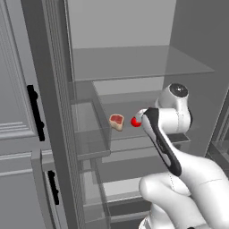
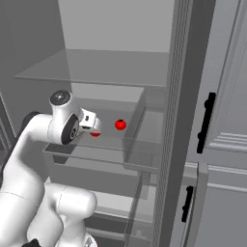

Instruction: Place one tomato and one steak in each tupperware on the nearby counter, to pack two identical lunches.

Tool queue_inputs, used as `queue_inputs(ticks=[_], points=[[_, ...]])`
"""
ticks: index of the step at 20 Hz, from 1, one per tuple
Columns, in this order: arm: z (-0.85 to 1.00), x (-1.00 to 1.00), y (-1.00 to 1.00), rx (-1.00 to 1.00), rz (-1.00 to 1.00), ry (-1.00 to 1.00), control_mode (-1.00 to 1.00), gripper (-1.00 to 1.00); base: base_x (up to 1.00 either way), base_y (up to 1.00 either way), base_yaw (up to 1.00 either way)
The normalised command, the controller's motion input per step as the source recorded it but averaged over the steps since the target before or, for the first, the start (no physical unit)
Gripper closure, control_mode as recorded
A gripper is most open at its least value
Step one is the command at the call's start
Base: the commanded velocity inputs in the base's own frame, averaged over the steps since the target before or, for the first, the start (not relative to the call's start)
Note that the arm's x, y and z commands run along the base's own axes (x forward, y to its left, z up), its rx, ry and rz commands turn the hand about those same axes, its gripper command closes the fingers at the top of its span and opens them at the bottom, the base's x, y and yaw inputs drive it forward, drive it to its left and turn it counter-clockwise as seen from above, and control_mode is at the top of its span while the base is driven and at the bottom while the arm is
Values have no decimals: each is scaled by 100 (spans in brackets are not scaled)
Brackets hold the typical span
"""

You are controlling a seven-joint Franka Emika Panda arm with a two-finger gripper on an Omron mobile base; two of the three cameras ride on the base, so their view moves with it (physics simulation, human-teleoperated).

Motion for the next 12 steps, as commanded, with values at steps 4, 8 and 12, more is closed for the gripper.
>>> queue_inputs(ticks=[4, 8, 12], points=[[-39, 73, 2, 0, 4, 0, -100, -100, 0, 0, 0], [-24, 50, 0, 0, 4, 0, -100, -100, 0, 0, 0], [-16, 45, 0, 0, 2, 4, -100, -100, 0, 0, 0]])
